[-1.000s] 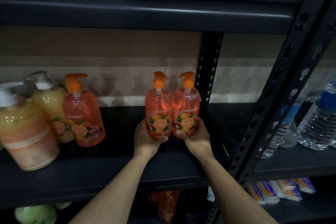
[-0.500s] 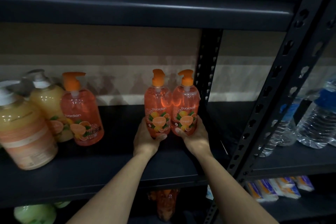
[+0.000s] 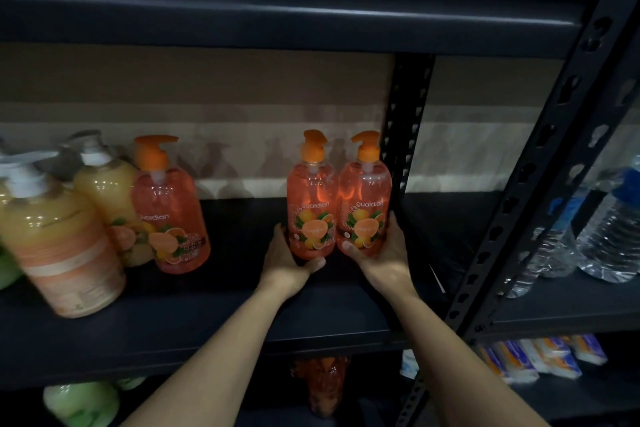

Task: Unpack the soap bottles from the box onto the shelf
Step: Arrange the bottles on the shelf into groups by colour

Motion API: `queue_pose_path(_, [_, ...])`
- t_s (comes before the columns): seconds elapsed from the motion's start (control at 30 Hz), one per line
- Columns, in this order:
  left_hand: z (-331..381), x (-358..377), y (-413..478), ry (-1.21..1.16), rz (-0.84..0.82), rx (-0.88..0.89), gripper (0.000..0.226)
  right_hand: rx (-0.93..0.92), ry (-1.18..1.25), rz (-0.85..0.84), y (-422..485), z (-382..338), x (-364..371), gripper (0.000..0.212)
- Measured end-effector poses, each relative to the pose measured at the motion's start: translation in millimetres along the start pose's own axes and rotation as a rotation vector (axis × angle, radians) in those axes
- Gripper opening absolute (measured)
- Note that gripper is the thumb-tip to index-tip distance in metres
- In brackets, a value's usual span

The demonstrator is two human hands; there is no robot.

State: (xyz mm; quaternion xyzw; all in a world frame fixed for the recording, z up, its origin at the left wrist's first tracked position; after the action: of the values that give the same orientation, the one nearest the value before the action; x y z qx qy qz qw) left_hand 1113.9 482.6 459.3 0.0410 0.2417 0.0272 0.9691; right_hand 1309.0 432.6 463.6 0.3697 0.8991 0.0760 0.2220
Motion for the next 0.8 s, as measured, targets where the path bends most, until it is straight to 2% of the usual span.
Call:
queue_pose_path(0.07, [-4.1, -12.9, -7.0, 0.033, -0.032, -0.022, 0.098, 0.021, 0.014, 0.052, -6.2, -6.5, -9.7, 0.123])
queue_pose_path(0.1, [-8.4, -24.7, -10.7, 0.048, -0.019, 0.01, 0.089, 0.031, 0.031, 0.092, -10.6, -9.3, -13.3, 0.123])
queue_pose_path(0.2, [-16.1, -69.5, -25.1, 0.103, 0.101, 0.201, 0.039, 0.081, 0.047, 0.207, -29.2, -16.7, -19.0, 0.109])
queue_pose_path(0.23, [-17.3, -85.8, -30.1, 0.137, 0.146, 0.252, 0.029, 0.107, 0.048, 0.226, -38.5, -20.5, -17.0, 0.101])
queue_pose_path(0.37, [-33.6, -148.6, -42.4, 0.198, 0.351, 0.322, 0.013, 0.186, 0.068, 0.253, -87.8, -41.3, 13.6, 0.077])
queue_pose_path(0.43, [-46.0, -173.7, -43.7, 0.251, 0.43, 0.32, 0.005, 0.195, 0.089, 0.151, -109.7, -56.8, 45.2, 0.074])
queue_pose_path(0.5, [-56.1, -188.0, -43.1, 0.326, 0.41, 0.293, 0.014, 0.161, 0.121, 0.01, -125.3, -76.7, 79.4, 0.068])
queue_pose_path(0.57, [-70.7, -202.2, -40.9, 0.405, 0.335, 0.264, 0.034, 0.082, 0.15, -0.102, -140.7, -103.4, 117.2, 0.061])
queue_pose_path(0.63, [-78.8, -200.3, -39.3, 0.451, 0.261, 0.245, 0.053, 0.033, 0.151, -0.215, -146.0, -118.5, 144.9, 0.072])
queue_pose_path(0.73, [-92.4, -197.2, -40.3, 0.47, 0.178, 0.242, 0.067, 0.067, 0.184, -0.315, -153.0, -131.4, 181.3, 0.095])
queue_pose_path(0.8, [-100.9, -193.9, -40.7, 0.541, 0.136, 0.247, 0.088, 0.092, 0.2, -0.328, -154.1, -135.4, 199.1, 0.089])
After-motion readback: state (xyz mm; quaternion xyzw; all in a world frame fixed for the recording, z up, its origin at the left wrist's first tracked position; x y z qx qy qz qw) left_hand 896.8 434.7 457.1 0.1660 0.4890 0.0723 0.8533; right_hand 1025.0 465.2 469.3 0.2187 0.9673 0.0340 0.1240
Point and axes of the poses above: each hand's wrist, its own y-axis towards the middle knuckle, its own x-axis out of the palm, z = x × y, the point moved 5 cm from there along y, towards the middle knuckle, and after that the axes turned 11 degrees about z, right-handed, at the moved point
